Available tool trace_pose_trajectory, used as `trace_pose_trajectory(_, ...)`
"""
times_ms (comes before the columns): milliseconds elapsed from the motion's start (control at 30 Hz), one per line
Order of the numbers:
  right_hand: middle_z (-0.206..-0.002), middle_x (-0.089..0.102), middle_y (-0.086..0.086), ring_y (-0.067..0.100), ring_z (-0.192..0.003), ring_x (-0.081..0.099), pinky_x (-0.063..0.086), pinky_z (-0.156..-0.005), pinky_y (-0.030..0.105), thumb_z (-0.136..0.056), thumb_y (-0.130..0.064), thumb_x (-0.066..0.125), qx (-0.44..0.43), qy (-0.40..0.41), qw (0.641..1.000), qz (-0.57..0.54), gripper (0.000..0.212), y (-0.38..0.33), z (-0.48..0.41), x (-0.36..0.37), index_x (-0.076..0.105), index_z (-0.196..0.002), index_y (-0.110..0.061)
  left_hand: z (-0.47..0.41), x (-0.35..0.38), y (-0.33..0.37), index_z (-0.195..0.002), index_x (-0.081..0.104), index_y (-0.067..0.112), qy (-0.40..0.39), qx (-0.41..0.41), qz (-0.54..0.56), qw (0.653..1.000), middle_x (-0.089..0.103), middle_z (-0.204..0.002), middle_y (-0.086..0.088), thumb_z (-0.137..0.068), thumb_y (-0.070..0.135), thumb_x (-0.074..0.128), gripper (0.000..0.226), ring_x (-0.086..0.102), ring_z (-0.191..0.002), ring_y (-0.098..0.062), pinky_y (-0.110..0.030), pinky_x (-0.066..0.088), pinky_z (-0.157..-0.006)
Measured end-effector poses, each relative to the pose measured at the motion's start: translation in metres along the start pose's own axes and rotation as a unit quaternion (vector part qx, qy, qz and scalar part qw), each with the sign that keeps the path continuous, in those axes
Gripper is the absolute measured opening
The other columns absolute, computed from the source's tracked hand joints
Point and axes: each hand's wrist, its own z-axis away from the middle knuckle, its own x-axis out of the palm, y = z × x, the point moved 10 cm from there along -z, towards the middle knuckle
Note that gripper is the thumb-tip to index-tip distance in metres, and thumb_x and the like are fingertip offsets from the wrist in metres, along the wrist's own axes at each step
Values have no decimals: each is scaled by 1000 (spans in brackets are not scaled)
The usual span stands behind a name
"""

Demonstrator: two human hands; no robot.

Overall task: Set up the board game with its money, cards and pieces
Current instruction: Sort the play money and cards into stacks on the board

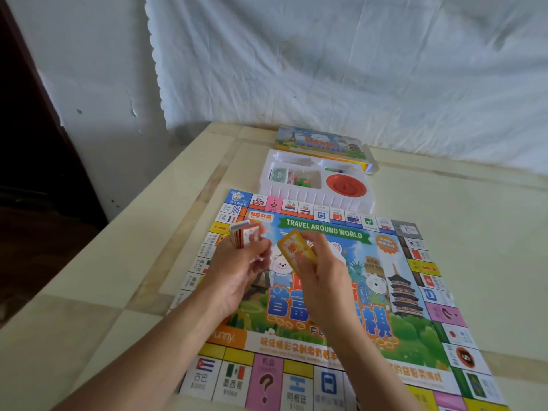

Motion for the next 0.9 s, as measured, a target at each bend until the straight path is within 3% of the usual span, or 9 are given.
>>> trace_pose_trajectory(67,-103,63,-4,23,-80,63,48,-60,33,-94,-11,46,-30,-43,983,177,36,-4,3,9,42,-125,-31,-2,-8,12,-87,69,19,39,58,-54,996,72,-77,-3,-87,-1,60,21,69,-75,-12,-29,52,-77)
trace_pose_trajectory(133,-109,58,-4,24,-81,62,45,-59,32,-91,-8,49,-54,-92,959,262,40,-7,9,23,39,-124,-28,0,-4,15,-88,70,18,22,75,-84,993,75,-85,-4,-90,4,58,19,70,-88,-17,-31,52,-77)
trace_pose_trajectory(267,-112,49,0,19,-75,54,37,-58,28,-91,-7,51,-64,-89,954,277,42,-7,11,28,31,-127,-20,5,14,-4,-90,73,18,-45,28,-122,991,74,-95,-5,-92,11,58,16,69,-95,-24,-36,56,-74)
trace_pose_trajectory(467,-106,51,0,19,-77,56,40,-60,28,-93,-8,49,-40,-101,958,265,28,-1,8,32,37,-116,-18,6,14,-9,-91,73,16,-38,8,-127,991,74,-93,-7,-92,8,58,17,69,-93,-24,-38,56,-80)
trace_pose_trajectory(533,-92,54,0,19,-73,56,40,-57,29,-95,-9,44,8,-89,980,176,11,8,1,27,42,-103,-16,4,7,-8,-94,71,18,-3,5,-104,995,74,-92,-6,-91,7,59,16,69,-91,-21,-35,55,-78)
trace_pose_trajectory(600,-74,53,1,15,-59,48,36,-52,29,-97,-12,41,99,-80,991,-31,8,22,-1,22,48,-93,-10,2,2,-6,-96,69,18,11,0,-80,997,74,-93,-7,-90,5,60,17,69,-92,-21,-35,54,-84)
trace_pose_trajectory(700,-60,45,0,10,-47,37,29,-44,23,-98,-12,42,198,-82,934,-284,15,29,6,25,52,-88,-5,4,8,-8,-98,70,15,-26,-20,-47,998,74,-90,-7,-86,1,63,20,68,-88,-22,-40,52,-88)
trace_pose_trajectory(800,-62,47,3,11,-48,38,31,-40,19,-98,-9,43,204,-88,920,-324,15,20,8,31,52,-87,-6,8,16,-10,-99,69,17,-59,-27,-65,996,74,-87,-7,-82,2,68,23,66,-86,-25,-42,50,-85)
trace_pose_trajectory(900,-65,50,4,11,-49,41,34,-44,21,-98,-12,46,201,-95,934,-279,19,18,5,34,55,-81,-9,6,10,-4,-92,70,18,-27,-7,-74,997,74,-83,-8,-78,-2,69,24,67,-79,-27,-40,51,-76)
